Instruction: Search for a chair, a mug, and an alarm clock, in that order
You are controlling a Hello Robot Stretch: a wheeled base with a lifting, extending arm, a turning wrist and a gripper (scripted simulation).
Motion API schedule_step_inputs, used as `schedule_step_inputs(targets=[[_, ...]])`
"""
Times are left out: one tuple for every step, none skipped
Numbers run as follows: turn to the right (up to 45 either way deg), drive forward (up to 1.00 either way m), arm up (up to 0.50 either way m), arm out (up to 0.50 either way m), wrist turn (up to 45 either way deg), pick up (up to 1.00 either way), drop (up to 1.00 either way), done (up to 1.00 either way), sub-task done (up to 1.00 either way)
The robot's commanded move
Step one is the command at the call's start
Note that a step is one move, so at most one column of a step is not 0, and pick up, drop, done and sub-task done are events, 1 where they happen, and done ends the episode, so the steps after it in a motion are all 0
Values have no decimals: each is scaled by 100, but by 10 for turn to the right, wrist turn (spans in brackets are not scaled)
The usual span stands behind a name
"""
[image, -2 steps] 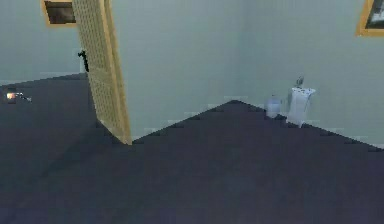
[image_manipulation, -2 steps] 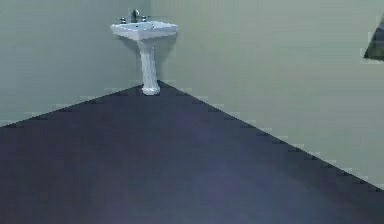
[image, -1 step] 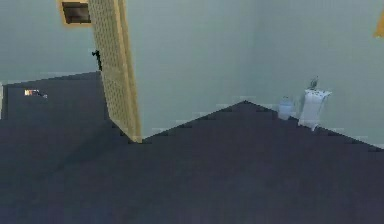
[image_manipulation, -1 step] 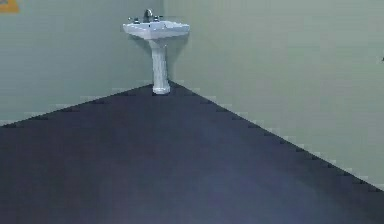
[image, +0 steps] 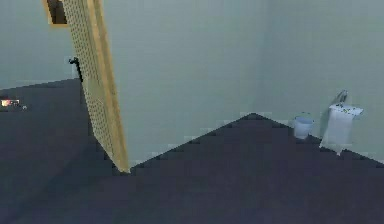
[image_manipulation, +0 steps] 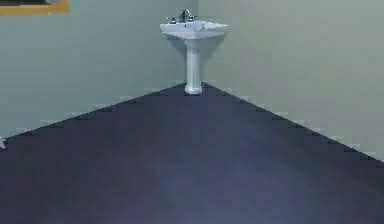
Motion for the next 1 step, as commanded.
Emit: schedule_step_inputs(targets=[[-360, 0, 0, 0, 0, 0, 0, 0, 0]])
